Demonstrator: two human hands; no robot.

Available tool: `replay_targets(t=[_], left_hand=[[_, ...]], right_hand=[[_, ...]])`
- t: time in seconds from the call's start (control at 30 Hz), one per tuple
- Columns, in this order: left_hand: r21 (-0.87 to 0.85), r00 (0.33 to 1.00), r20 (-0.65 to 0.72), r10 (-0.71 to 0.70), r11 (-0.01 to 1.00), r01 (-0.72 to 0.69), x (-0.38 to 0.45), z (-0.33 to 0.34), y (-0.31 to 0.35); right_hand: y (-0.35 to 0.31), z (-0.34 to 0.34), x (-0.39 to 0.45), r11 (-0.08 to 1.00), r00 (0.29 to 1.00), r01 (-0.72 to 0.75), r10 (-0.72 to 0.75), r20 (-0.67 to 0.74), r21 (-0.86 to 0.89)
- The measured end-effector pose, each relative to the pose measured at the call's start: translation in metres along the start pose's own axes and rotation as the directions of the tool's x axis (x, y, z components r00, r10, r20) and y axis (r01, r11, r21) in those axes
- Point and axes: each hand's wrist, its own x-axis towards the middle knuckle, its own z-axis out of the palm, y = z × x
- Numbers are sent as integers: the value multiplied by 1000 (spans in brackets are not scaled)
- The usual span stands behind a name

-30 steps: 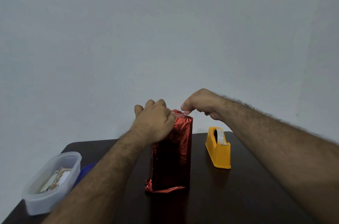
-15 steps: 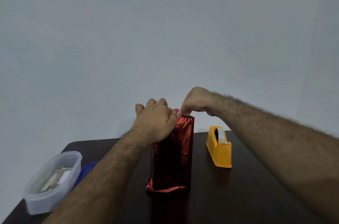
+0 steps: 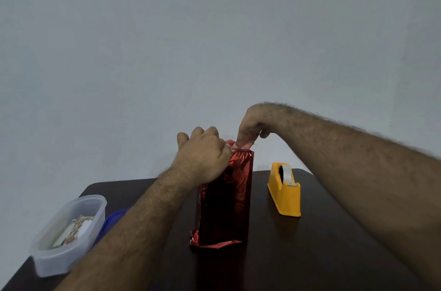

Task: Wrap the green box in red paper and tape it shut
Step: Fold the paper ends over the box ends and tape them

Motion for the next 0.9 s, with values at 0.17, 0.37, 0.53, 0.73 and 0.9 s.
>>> replay_targets(t=[0.17, 0.37, 0.53, 0.73, 0.9], left_hand=[[5, 1000, 10, -11, 1000, 11, 1, -1, -3], [-1, 1000, 8, -9, 1000, 9, 0, 1, -1], [0, 1000, 6, -18, 1000, 18, 0, 0, -2], [-9, 1000, 12, -17, 1000, 17, 0, 0, -1], [-20, 1000, 12, -17, 1000, 18, 1, 1, -2]], right_hand=[[17, -2, 5, 991, 987, -134, 135, 83, -17], [51, 21, 19, 927, 941, -286, 224, 255, 243], [58, 31, 26, 923, 985, -169, 171, 25, 345], [45, 35, 26, 901, 998, -27, 3, 56, 432], [47, 42, 38, 861, 993, -70, 11, 119, 504]])
